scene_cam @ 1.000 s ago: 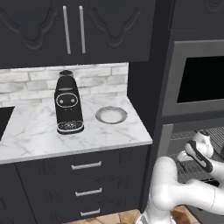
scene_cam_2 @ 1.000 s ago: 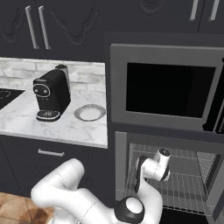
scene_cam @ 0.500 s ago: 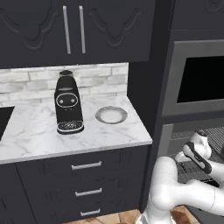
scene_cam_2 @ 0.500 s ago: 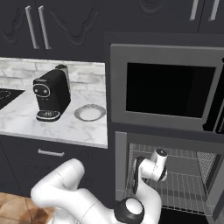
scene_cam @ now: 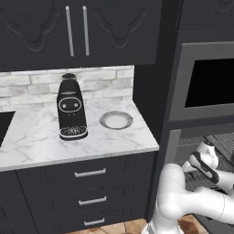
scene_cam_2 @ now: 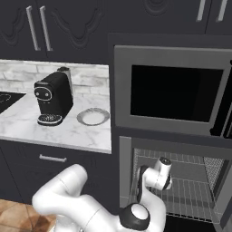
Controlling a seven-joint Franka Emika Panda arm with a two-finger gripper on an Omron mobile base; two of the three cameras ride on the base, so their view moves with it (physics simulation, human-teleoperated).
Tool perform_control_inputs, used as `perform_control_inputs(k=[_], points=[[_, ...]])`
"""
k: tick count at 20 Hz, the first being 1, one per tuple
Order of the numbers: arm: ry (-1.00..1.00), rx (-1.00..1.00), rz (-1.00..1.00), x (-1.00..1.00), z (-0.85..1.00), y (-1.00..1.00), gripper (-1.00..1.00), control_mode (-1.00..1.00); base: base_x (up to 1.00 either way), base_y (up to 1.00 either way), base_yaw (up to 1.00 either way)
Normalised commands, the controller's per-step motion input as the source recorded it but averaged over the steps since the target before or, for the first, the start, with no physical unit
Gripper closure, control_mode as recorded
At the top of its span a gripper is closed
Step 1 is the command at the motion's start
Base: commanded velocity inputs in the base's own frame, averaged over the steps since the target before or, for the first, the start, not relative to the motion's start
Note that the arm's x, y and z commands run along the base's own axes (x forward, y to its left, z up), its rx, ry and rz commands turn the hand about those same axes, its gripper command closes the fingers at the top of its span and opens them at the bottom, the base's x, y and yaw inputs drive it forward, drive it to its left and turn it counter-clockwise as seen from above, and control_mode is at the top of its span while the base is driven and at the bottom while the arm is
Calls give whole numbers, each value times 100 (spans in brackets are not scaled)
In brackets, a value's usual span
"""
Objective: Take the fish from the oven and place it on the plate on the counter.
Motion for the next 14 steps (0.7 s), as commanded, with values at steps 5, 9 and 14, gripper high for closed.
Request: perform_control_inputs(k=[5, 9, 14], points=[[0, 0, 0, 20, -18, 0, -100, -100, 0, 0, 0], [0, 0, 0, 9, -27, 0, -100, -100, 0, 0, 0], [0, 0, 0, 0, -32, 0, -100, -100, 0, 0, 0]])
